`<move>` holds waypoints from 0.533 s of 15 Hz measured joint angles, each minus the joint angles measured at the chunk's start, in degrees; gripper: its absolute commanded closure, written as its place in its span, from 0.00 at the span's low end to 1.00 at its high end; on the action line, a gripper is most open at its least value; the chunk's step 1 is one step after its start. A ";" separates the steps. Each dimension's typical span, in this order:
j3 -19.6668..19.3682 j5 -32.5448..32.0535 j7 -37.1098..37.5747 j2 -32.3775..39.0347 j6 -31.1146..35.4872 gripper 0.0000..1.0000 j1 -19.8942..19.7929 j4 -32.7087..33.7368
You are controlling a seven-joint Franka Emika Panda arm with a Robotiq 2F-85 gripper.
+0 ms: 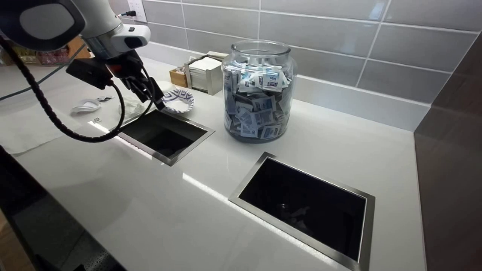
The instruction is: Use the right paper towel to clean the surface
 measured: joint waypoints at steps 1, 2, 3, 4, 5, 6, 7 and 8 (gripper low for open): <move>0.01 0.00 -0.01 0.02 0.00 0.00 0.00 0.02; 0.02 -0.04 -0.01 0.01 0.00 0.00 0.00 0.02; 0.05 -0.18 0.09 -0.06 0.00 0.00 0.00 0.01; 0.17 -0.24 0.23 -0.22 0.00 0.00 0.00 0.01; 0.35 -0.77 0.71 -0.51 0.00 0.00 0.00 0.00; 0.65 -1.73 1.94 -1.06 0.00 0.00 -0.02 -0.09; 1.00 -2.93 3.60 -1.79 0.00 0.00 -0.04 -0.24; 1.43 -4.38 5.58 -2.68 -0.01 0.00 -0.19 -0.45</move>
